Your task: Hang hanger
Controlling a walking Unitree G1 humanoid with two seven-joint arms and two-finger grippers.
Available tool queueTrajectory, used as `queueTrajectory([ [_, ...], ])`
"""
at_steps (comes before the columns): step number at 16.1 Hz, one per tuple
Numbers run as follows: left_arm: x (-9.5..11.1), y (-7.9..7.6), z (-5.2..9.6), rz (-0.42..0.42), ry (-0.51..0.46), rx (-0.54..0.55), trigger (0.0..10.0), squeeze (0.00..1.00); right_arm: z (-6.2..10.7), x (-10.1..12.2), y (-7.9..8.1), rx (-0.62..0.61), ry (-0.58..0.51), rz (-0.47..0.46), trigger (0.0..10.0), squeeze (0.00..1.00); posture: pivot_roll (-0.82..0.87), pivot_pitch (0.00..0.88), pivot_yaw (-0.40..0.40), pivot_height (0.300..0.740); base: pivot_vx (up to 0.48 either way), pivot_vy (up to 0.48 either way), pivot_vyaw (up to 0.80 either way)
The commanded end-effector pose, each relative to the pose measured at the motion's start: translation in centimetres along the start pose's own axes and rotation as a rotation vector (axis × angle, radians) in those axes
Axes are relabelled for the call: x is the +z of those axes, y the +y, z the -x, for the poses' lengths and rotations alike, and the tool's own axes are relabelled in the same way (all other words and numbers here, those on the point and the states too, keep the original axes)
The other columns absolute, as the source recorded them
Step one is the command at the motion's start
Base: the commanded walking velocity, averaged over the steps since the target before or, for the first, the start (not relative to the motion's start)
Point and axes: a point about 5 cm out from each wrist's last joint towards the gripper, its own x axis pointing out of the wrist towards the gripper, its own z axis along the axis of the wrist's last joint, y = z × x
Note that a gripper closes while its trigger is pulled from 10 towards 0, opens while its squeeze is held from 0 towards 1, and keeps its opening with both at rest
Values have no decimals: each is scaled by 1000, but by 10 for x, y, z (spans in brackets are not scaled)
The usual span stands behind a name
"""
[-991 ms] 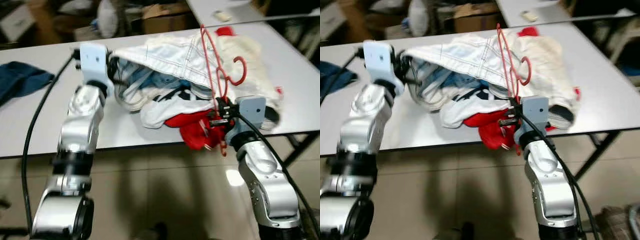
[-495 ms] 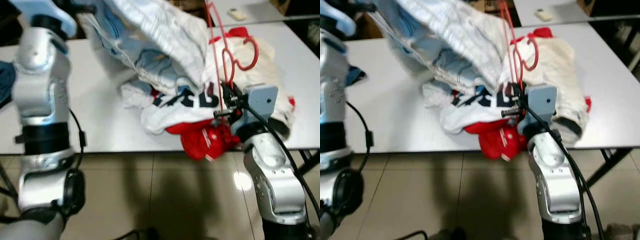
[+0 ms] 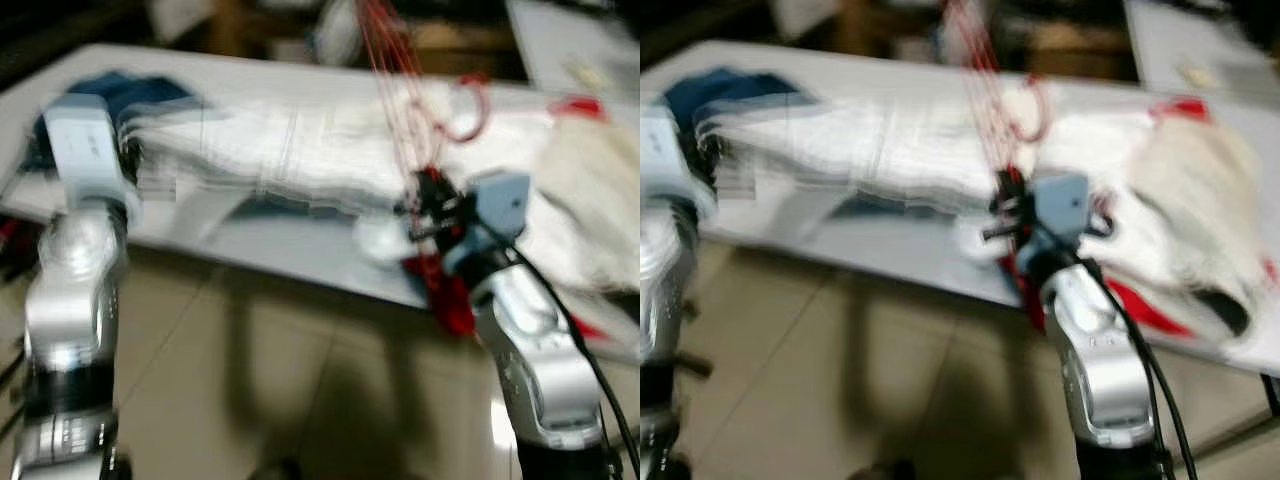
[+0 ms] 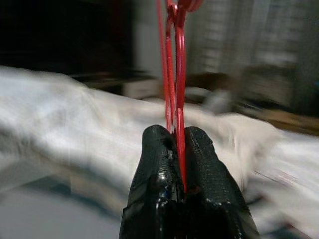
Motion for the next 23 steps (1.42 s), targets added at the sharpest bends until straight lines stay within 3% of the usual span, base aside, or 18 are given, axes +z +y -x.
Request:
queueTrajectory([
  [1,-6,-6,8,-37,4,-2,10000,0,-2,-4,-2,7,34,18,10000,0,-95,39,29,740,0,0,800],
  [3,-18,-16,18,-55,43,-27,10000,0,-2,-11,-5,-1,69,30,10000,0,-96,39,23,740,0,0,800],
  [6,-19,-28,21,14,27,-50,10000,0,0,-16,-8,-19,102,46,10000,0,-104,35,31,740,0,0,800],
  [10,-20,-41,22,48,14,-70,10000,0,6,-27,-17,-99,148,3,10000,0,-109,26,52,740,0,0,0],
  [14,-23,-42,23,44,23,-76,10000,0,10,-31,-16,-119,148,-22,10000,0,-106,20,63,740,0,284,0],
  [23,-29,-41,28,11,44,-96,10000,0,25,-56,-12,-126,271,-77,10000,0,-102,34,68,740,0,293,0],
])
